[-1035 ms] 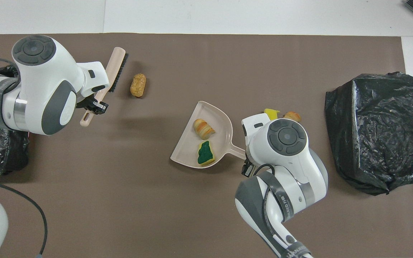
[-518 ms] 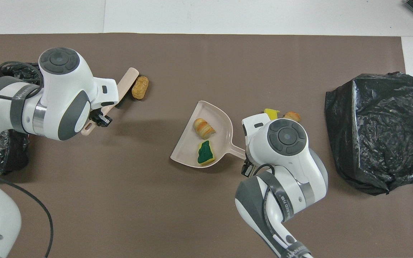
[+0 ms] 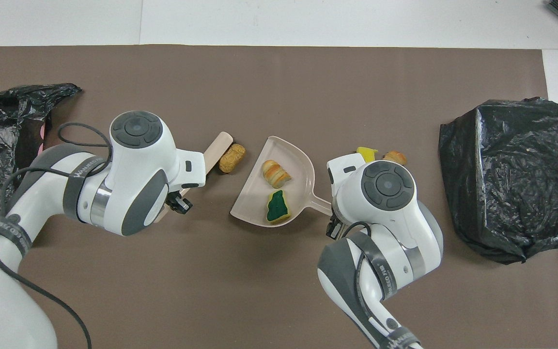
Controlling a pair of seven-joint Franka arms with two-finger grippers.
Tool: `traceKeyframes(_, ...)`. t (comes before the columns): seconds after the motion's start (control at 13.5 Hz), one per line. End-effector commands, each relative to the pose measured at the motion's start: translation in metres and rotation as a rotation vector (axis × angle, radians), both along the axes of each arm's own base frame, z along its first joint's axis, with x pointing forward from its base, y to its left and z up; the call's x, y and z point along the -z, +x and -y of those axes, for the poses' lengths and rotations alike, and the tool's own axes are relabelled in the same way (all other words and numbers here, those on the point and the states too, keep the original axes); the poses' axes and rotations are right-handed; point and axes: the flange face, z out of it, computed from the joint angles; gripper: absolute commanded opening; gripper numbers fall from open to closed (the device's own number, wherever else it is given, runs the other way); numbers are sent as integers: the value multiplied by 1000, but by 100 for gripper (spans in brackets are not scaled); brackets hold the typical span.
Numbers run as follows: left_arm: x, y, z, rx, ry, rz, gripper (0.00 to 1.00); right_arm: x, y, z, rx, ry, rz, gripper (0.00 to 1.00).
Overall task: Sweep and dump trash in bin
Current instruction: 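Sweep the tan chunks and sponge into the dustpan with the left gripper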
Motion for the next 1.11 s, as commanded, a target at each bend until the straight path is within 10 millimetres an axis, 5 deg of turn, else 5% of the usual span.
traceKeyframes(0.0,-5,-37,31,38,-29,-22,0,-4,-6,3,39,-6,-2,0)
traceKeyframes(0.22,-11,-60,54,10,7,-62,0,-4,-6,3,39,-6,-2,0)
traceKeyframes(0.44,-29,-54,44,-62,2,-52,0,-4,-6,3,39,-6,-2,0)
traceKeyframes(0.74,-37,-63,37,-418,133,-46,0,-8,2,6,48,-4,5,0)
traceKeyframes(1.04,-67,-84,48,-614,169,21,0,-55,25,27,86,4,7,0)
